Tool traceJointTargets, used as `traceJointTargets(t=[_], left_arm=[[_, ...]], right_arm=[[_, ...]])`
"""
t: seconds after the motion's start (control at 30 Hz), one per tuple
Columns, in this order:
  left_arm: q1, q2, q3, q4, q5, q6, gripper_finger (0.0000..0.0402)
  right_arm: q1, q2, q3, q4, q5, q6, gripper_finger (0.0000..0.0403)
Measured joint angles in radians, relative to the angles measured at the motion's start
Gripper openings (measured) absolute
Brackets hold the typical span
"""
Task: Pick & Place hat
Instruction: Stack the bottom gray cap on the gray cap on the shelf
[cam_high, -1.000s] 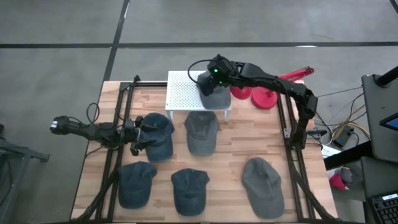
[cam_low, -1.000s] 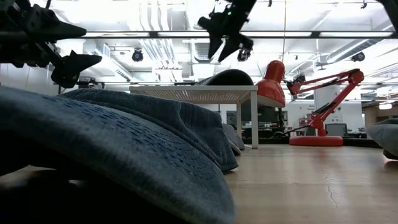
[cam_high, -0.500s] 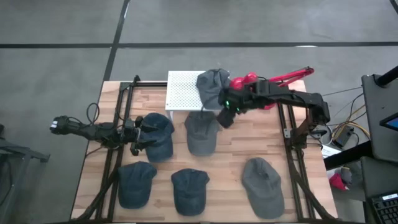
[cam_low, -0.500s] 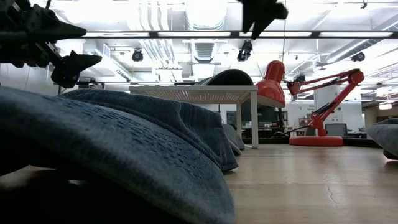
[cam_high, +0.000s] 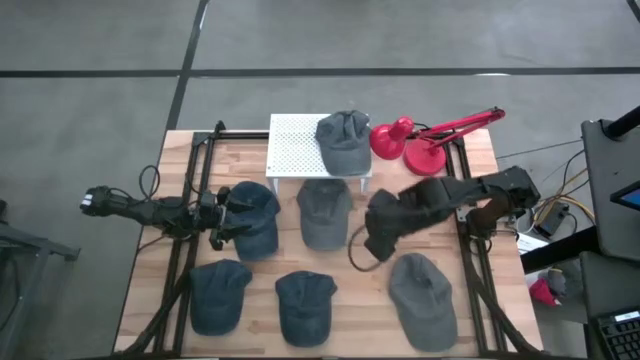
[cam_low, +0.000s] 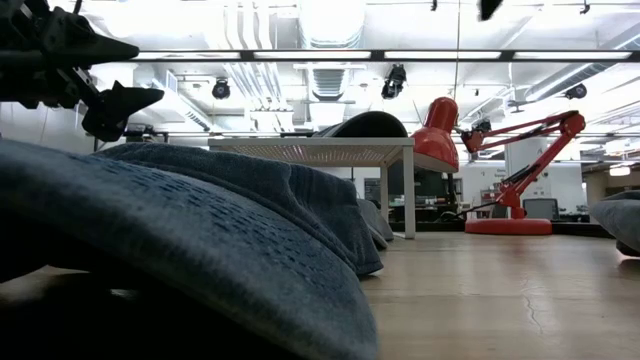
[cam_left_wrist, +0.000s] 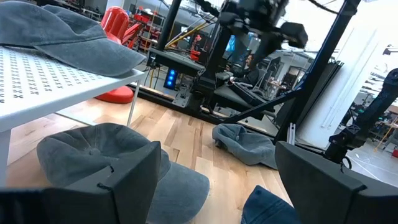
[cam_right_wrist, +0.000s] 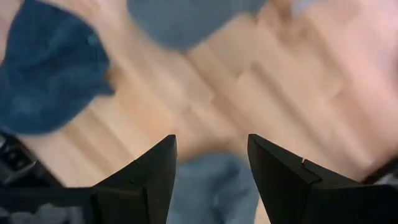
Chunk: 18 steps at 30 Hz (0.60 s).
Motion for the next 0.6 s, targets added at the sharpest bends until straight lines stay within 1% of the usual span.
traceJointTargets(t=[0.17,0.3,0.4,0.6], left_arm=[[0.0,0.0,0.0,0.0,0.0,0.0,0.0317],[0.0,0.0,0.0,0.0,0.0,0.0,0.0317],[0.0,0.0,0.0,0.0,0.0,0.0,0.0317],[0.0,0.0,0.0,0.0,0.0,-0.001,0.0317]], right_arm=[[0.099,0.0,-0.024,-0.017,-0.05,0.179,0.0194],[0.179,0.0,-0.048,-0.018,-0.067,0.309,0.0194],[0.235,0.0,-0.07,-0.018,-0.072,0.393,0.0194],[0.337,0.0,-0.119,-0.018,-0.122,0.54,0.0195]])
